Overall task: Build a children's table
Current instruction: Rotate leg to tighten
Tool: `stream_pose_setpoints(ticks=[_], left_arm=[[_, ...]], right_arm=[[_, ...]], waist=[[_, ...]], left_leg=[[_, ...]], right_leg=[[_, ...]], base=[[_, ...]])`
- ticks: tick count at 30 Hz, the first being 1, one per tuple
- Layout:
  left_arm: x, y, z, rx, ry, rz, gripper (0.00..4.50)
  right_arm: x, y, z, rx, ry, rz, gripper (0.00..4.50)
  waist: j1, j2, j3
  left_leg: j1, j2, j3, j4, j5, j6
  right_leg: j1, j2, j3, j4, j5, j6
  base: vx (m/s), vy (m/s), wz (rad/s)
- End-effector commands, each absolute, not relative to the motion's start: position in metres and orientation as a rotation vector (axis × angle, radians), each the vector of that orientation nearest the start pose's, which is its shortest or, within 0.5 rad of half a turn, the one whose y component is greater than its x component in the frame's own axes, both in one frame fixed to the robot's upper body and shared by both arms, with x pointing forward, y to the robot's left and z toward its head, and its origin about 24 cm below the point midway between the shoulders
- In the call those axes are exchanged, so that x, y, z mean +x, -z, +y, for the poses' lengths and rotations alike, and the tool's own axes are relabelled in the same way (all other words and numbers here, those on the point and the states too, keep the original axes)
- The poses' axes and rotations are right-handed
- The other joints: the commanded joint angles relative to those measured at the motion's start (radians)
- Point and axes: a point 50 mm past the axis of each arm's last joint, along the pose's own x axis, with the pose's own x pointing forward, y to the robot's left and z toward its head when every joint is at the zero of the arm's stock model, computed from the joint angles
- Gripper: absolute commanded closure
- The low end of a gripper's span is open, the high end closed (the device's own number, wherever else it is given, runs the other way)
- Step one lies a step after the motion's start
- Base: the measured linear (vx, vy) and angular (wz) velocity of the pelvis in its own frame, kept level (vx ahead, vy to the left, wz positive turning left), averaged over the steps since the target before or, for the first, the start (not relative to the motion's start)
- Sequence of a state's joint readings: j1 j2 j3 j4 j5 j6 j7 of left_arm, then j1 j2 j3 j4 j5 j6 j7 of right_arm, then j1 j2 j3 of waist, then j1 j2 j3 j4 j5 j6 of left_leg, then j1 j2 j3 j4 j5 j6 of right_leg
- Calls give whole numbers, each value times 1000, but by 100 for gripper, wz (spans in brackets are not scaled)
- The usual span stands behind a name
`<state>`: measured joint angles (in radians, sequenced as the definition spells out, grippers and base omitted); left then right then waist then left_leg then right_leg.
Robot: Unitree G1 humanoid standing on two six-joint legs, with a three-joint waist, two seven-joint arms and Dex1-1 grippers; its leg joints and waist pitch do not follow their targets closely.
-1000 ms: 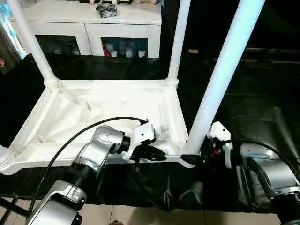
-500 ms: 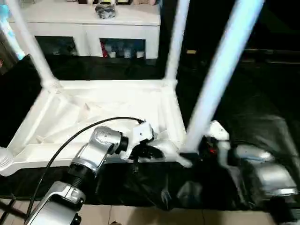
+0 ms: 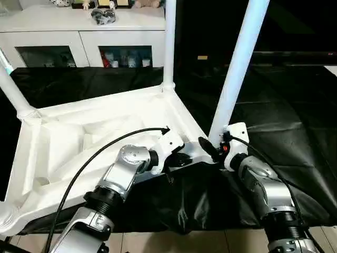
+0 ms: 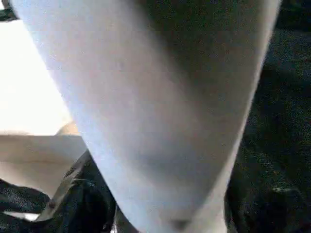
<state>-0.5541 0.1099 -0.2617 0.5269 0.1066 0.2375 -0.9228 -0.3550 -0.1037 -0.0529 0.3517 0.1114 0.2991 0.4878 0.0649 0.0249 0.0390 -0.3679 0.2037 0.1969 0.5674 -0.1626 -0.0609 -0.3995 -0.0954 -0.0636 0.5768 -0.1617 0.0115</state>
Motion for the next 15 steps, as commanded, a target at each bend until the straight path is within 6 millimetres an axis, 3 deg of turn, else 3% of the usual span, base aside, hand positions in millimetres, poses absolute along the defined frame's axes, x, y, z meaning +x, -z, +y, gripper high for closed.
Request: stream_pose_setpoints(ticks=[1, 4, 9, 10, 13, 15], left_arm=[[301, -57, 21, 263, 1312, 269, 450], [302, -55, 28, 287, 1313, 275, 450], [302, -55, 43, 313, 1363, 280, 450], [302, -55, 46, 318, 1375, 284, 450], [303, -56, 57, 337, 1412, 300, 450], [304, -56, 60, 337, 1426, 302, 450]], right_arm=[[303, -36, -91, 141, -717, 297, 130], [301, -35, -96, 90, -738, 301, 95], [292, -38, -113, 10, -870, 309, 95], [288, -39, -118, 9, -921, 313, 95], [278, -43, -130, -26, -1066, 330, 95], [274, -45, -135, -43, -1120, 339, 95]], waist=[[2, -4, -55], [3, -3, -57], [11, -3, -59], [12, -8, -60], [23, -1, -60], [29, -4, -58]], left_leg=[[11, 21, -19, -72, -341, 5], [11, 21, -17, -70, -323, 9], [7, 22, -15, -66, -284, 31], [6, 22, -14, -64, -279, 36], [9, 25, -13, -62, -261, 47], [12, 27, -10, -62, -273, 49]], right_leg=[[33, -44, 31, -81, -369, -157], [36, -43, 32, -76, -325, -170], [43, -44, 33, -68, -254, -190], [44, -44, 33, -67, -249, -193], [45, -43, 33, -63, -229, -206], [41, -43, 33, -64, -238, -211]], base=[[0, 0, 0], [0, 0, 0], [0, 0, 0], [0, 0, 0], [0, 0, 0], [0, 0, 0]])
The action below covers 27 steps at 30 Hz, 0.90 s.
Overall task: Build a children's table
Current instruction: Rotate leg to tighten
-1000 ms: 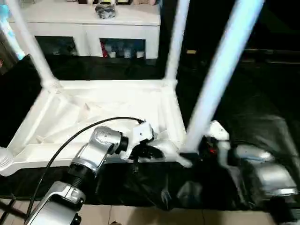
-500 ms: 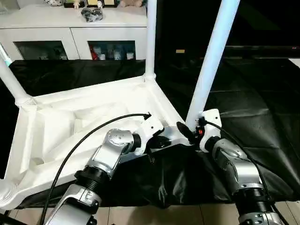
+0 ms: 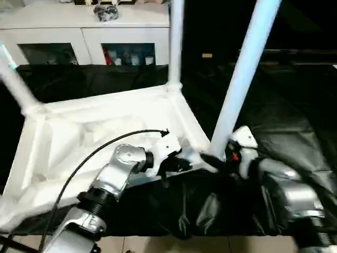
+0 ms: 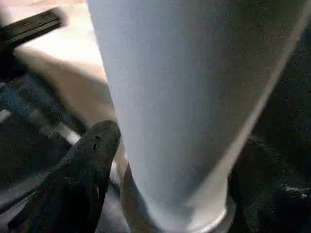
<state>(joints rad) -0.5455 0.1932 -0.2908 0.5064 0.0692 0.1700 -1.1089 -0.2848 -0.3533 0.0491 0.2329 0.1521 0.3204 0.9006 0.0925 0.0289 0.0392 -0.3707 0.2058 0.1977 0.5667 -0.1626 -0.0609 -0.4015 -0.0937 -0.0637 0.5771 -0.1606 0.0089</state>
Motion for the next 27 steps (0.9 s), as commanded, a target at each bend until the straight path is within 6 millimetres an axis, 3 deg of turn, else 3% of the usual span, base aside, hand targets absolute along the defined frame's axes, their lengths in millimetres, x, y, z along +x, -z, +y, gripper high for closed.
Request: stream_pose_setpoints(ticks=[1, 6, 7, 9, 13, 21, 24, 27], left_arm=[[304, -56, 62, 344, 1440, 306, 450], [306, -56, 69, 366, 1481, 314, 450], [307, -56, 71, 369, 1486, 319, 450], [308, -56, 72, 371, 1492, 325, 450], [308, -56, 73, 371, 1500, 328, 450], [306, -54, 77, 352, 1514, 339, 450], [305, -52, 77, 335, 1493, 342, 450], [307, -53, 70, 314, 1449, 332, 450]], right_arm=[[271, -46, -138, -54, -1163, 352, 111], [266, -48, -144, -96, -1251, 380, 131], [265, -48, -146, -109, -1277, 398, 145], [263, -48, -147, -118, -1306, 411, 165], [260, -48, -148, -115, -1336, 421, 184], [255, -46, -145, -101, -1387, 439, 196], [255, -42, -141, -86, -1349, 434, 196], [267, -38, -135, -30, -1155, 391, 196]], waist=[[4, -8, -57], [11, -10, -55], [11, -17, -54], [15, -16, -53], [19, -23, -55], [22, -26, -57], [22, -28, -57], [19, -28, -54]], left_leg=[[15, 26, -11, -62, -279, 46], [20, 28, -11, -64, -313, 32], [18, 26, -10, -63, -312, 33], [19, 27, -11, -64, -311, 31], [17, 28, -12, -63, -292, 34], [13, 28, -10, -59, -247, 51], [13, 27, -10, -59, -245, 51], [13, 26, -10, -62, -257, 44]], right_leg=[[44, -45, 32, -66, -254, -209], [38, -47, 34, -72, -326, -194], [39, -47, 33, -73, -341, -189], [39, -49, 34, -74, -360, -181], [40, -51, 34, -72, -355, -181], [41, -51, 33, -65, -318, -190], [40, -51, 33, -65, -326, -186], [37, -52, 34, -69, -354, -179]], base=[[0, 0, 0], [0, 0, 0], [0, 0, 0], [0, 0, 0], [0, 0, 0], [0, 0, 0], [0, 0, 0], [0, 0, 0]])
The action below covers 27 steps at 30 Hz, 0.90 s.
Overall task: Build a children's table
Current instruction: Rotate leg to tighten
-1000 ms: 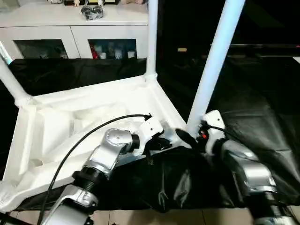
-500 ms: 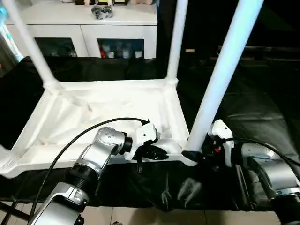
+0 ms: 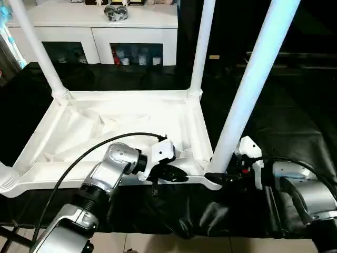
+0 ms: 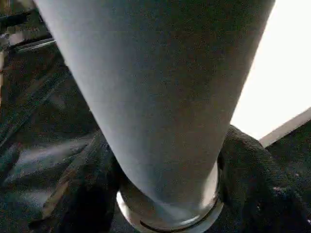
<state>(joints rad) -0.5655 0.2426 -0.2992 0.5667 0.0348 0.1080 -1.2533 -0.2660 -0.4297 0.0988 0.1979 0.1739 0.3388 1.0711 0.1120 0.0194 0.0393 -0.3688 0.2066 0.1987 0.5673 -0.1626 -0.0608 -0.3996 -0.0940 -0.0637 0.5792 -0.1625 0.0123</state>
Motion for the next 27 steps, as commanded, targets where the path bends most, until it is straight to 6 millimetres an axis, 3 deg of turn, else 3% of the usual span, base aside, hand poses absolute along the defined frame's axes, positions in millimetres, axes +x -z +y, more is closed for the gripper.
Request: stream_pose_setpoints(ticks=[1, 2, 5, 6, 11, 12, 16, 18, 21, 23, 27], left_arm=[[308, -54, 67, 312, 1427, 326, 450], [310, -55, 63, 309, 1397, 319, 450], [313, -58, 52, 295, 1337, 297, 450], [313, -58, 48, 288, 1320, 291, 450], [307, -57, 28, 247, 1274, 274, 450], [304, -56, 24, 238, 1276, 270, 450], [299, -56, 18, 228, 1286, 267, 450], [299, -55, 18, 230, 1282, 267, 450], [302, -55, 27, 254, 1304, 258, 450], [302, -55, 32, 268, 1321, 260, 450], [302, -56, 42, 299, 1377, 263, 450]], right_arm=[[272, -36, -133, -11, -1081, 380, 196], [277, -34, -131, 15, -1012, 366, 197], [289, -30, -122, 79, -845, 347, 199], [292, -29, -120, 83, -795, 344, 199], [306, -29, -109, 107, -539, 308, 199], [307, -30, -106, 114, -518, 305, 199], [306, -33, -99, 113, -545, 266, 199], [306, -35, -100, 125, -556, 255, 143], [304, -41, -108, 55, -627, 232, 120], [303, -41, -112, 7, -662, 238, 95], [298, -42, -123, -63, -797, 262, 95]], waist=[[-5, -17, -51], [-14, -19, -46], [-29, -17, -43], [-32, -6, -44], [-51, -10, -46], [-51, -10, -49], [-49, -9, -53], [-49, -8, -55], [-47, -6, -57], [-47, -8, -57], [-44, -6, -57]], left_leg=[[12, 25, -13, -66, -283, 30], [14, 22, -18, -71, -325, 8], [21, 20, -23, -73, -377, -12], [18, 19, -28, -76, -387, -17], [21, 15, -25, -73, -408, -23], [16, 15, -27, -75, -390, -16], [10, 18, -22, -73, -340, 3], [10, 18, -18, -71, -314, 11], [10, 18, -16, -68, -284, 23], [7, 17, -14, -66, -271, 27], [9, 17, -14, -64, -272, 42]], right_leg=[[32, -51, 33, -75, -389, -174], [30, -53, 30, -83, -451, -153], [23, -54, 26, -94, -529, -130], [28, -54, 24, -95, -545, -116], [18, -51, 26, -100, -520, -118], [27, -51, 25, -98, -506, -116], [30, -47, 31, -86, -397, -141], [32, -44, 33, -79, -334, -161], [37, -43, 34, -73, -279, -179], [39, -43, 34, -71, -266, -183], [43, -43, 33, -74, -284, -181]], base=[[0, 0, 0], [0, 0, 0], [0, 0, 0], [0, 0, 0], [0, 0, 0], [0, 0, 0], [0, 0, 0], [0, 0, 0], [0, 0, 0], [0, 0, 0], [0, 0, 0]])
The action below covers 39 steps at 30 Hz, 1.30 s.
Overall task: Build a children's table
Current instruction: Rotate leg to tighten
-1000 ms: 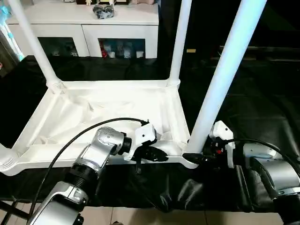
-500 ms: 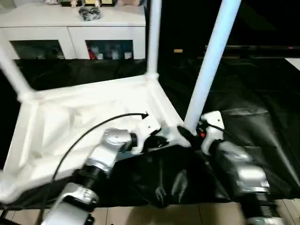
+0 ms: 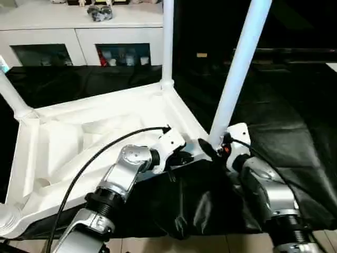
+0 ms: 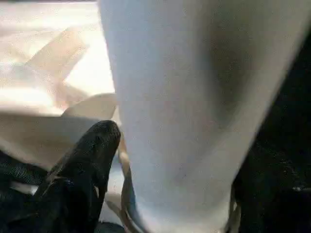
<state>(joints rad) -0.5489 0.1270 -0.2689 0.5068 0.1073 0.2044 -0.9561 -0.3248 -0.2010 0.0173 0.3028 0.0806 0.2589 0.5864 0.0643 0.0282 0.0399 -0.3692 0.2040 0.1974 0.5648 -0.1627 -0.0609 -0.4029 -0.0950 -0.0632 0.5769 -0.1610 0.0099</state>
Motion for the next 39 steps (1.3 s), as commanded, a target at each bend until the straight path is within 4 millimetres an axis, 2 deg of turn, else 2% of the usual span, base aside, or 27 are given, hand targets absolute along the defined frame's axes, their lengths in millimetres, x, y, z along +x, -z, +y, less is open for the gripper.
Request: stream_pose_setpoints(ticks=[1, 2, 5, 6, 9, 13, 15, 20, 21, 24, 28, 30, 32, 34, 35, 36, 37, 39], left_arm=[[302, -56, 47, 316, 1411, 266, 450], [302, -57, 49, 320, 1417, 268, 450], [303, -57, 52, 323, 1430, 272, 450], [304, -58, 55, 324, 1452, 276, 450], [305, -59, 58, 324, 1477, 283, 450], [307, -58, 65, 332, 1495, 305, 450], [307, -57, 67, 334, 1504, 312, 450], [307, -57, 69, 337, 1519, 322, 450], [307, -57, 69, 337, 1523, 322, 450], [307, -57, 70, 332, 1525, 321, 450], [307, -54, 72, 330, 1532, 331, 450], [307, -53, 73, 326, 1525, 337, 450], [307, -52, 72, 324, 1515, 336, 450], [309, -53, 70, 318, 1468, 322, 450], [311, -55, 67, 317, 1431, 308, 450], [311, -55, 67, 317, 1431, 308, 450], [311, -56, 63, 307, 1408, 298, 450], [311, -57, 54, 289, 1375, 286, 450]], right_arm=[[294, -43, -128, -83, -879, 280, 95], [292, -44, -129, -80, -905, 283, 95], [289, -45, -132, -90, -961, 290, 95], [285, -47, -135, -97, -1026, 301, 95], [281, -47, -137, -99, -1093, 319, 95], [270, -46, -142, -128, -1224, 375, 95], [268, -46, -144, -123, -1253, 390, 127], [264, -46, -144, -113, -1304, 408, 155], [262, -46, -144, -114, -1317, 414, 162], [260, -44, -144, -115, -1334, 427, 193], [260, -45, -142, -109, -1354, 435, 204], [260, -44, -141, -98, -1349, 437, 212], [259, -42, -140, -92, -1336, 437, 227], [265, -36, -135, -80, -1216, 421, 232], [272, -32, -133, -78, -1099, 412, 237], [272, -32, -133, -78, -1099, 412, 240], [278, -28, -131, -67, -1001, 407, 240], [286, -23, -128, -36, -865, 402, 246]], waist=[[5, -16, -58], [7, -12, -58], [7, -12, -57], [11, -15, -55], [20, -15, -53], [32, -13, -54], [38, -13, -55], [44, -14, -55], [45, -20, -55], [48, -20, -55], [49, -20, -56], [48, -24, -56], [49, -22, -55], [46, -21, -54], [43, -20, -53], [39, -16, -51], [37, -16, -50], [21, -12, -45]], left_leg=[[8, 19, -12, -60, -269, 45], [8, 21, -12, -59, -266, 51], [9, 22, -11, -60, -270, 50], [11, 22, -11, -59, -275, 53], [11, 25, -10, -61, -281, 52], [18, 28, -8, -59, -297, 44], [16, 28, -10, -60, -297, 42], [16, 29, -11, -62, -300, 34], [16, 28, -11, -62, -297, 34], [16, 29, -11, -61, -291, 35], [15, 28, -10, -60, -276, 40], [13, 29, -10, -60, -272, 42], [15, 29, -10, -60, -277, 40], [14, 27, -12, -62, -282, 32], [14, 26, -12, -63, -288, 27], [18, 25, -13, -66, -318, 12], [20, 24, -16, -67, -332, 4], [24, 22, -23, -71, -391, -18]], right_leg=[[47, -43, 33, -70, -282, -179], [46, -43, 34, -68, -269, -183], [44, -42, 33, -67, -256, -203], [44, -43, 33, -68, -272, -202], [43, -43, 33, -70, -300, -197], [39, -44, 34, -72, -321, -195], [42, -46, 33, -71, -330, -194], [41, -48, 33, -72, -347, -188], [41, -47, 32, -72, -351, -187], [40, -49, 33, -72, -357, -185], [41, -48, 33, -71, -342, -184], [42, -49, 33, -69, -338, -185], [40, -50, 33, -71, -353, -183], [38, -50, 33, -72, -375, -175], [38, -50, 32, -74, -387, -171], [32, -50, 32, -80, -431, -159], [32, -52, 30, -83, -455, -152], [28, -51, 24, -93, -538, -122]], base=[[0, 0, 0], [0, 0, 0], [0, 0, 0], [0, 0, 0], [0, 0, 0], [0, 0, 0], [0, 0, 0], [0, 0, 0], [0, 0, 0], [0, 0, 0], [0, 0, 0], [0, 0, 0], [0, 0, 0], [0, 0, 0], [0, 0, 0], [0, 0, 0], [0, 0, 0], [0, 0, 0]])
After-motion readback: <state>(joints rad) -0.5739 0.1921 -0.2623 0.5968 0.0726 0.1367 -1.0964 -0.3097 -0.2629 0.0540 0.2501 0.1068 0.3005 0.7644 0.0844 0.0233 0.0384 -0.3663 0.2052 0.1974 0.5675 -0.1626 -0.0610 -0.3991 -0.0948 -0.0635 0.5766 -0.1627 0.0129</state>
